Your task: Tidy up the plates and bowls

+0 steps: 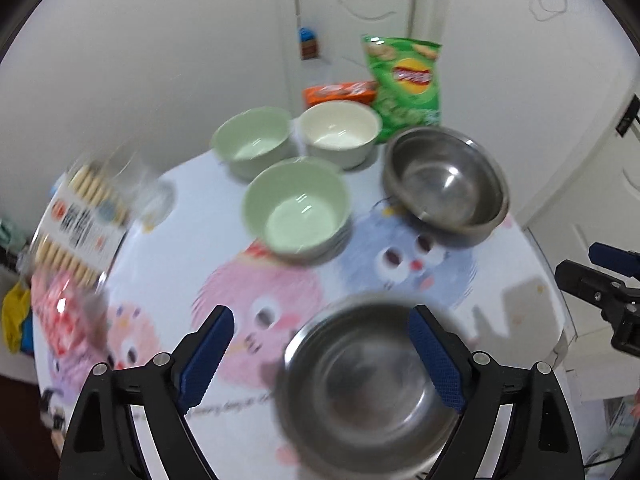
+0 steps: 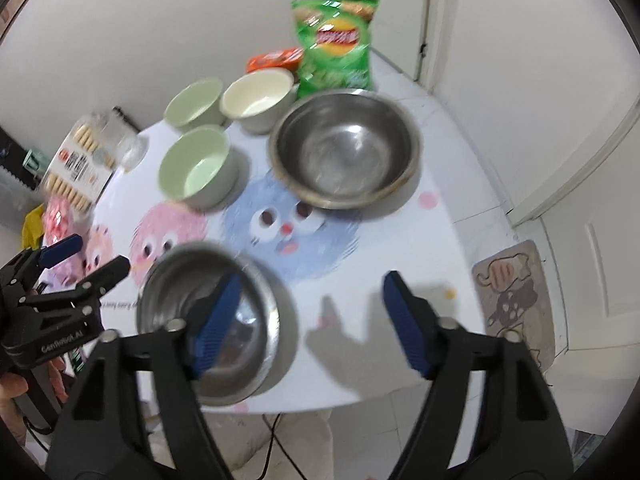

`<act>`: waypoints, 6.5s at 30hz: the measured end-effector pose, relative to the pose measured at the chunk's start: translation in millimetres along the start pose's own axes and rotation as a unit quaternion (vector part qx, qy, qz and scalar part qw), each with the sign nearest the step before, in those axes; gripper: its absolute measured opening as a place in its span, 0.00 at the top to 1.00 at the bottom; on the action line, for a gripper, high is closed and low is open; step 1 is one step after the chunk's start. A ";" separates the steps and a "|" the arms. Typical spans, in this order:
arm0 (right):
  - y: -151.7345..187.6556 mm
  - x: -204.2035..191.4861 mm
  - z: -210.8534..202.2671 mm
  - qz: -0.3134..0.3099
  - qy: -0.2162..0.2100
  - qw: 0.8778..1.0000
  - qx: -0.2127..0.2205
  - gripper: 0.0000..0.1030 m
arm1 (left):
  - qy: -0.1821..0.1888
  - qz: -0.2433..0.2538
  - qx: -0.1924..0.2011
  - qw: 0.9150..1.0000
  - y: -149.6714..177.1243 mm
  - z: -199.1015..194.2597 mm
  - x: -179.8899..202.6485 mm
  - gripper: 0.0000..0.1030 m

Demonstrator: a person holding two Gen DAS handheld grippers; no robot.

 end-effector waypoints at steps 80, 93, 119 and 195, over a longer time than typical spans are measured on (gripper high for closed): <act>-75.7 58.0 47.9 0.034 -0.023 0.998 -0.054 0.83 | 0.032 -0.059 -0.066 0.996 -68.9 49.6 33.4 0.81; 34.9 -31.6 33.1 0.003 -0.046 0.996 -0.079 0.81 | -0.001 -0.040 -0.092 0.995 51.7 10.5 -8.7 0.80; 79.5 -73.7 92.1 -0.034 0.006 0.993 -0.113 0.79 | -0.021 -0.062 -0.124 0.990 109.6 69.4 -29.1 0.73; -125.9 -121.1 79.6 -0.047 -0.020 0.997 -0.057 0.29 | -0.033 -0.089 -0.047 0.994 -75.5 77.6 -111.8 0.00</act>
Point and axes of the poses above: each gripper's, at about its wrist camera, not at the fingertips, and z roughly the way its jaws point, x to its right, y to its underside, the point moved 7 cm from there along z, roughly the way its jaws point, and after that the axes turned 15 degrees about -x, right-handed, at the moved point
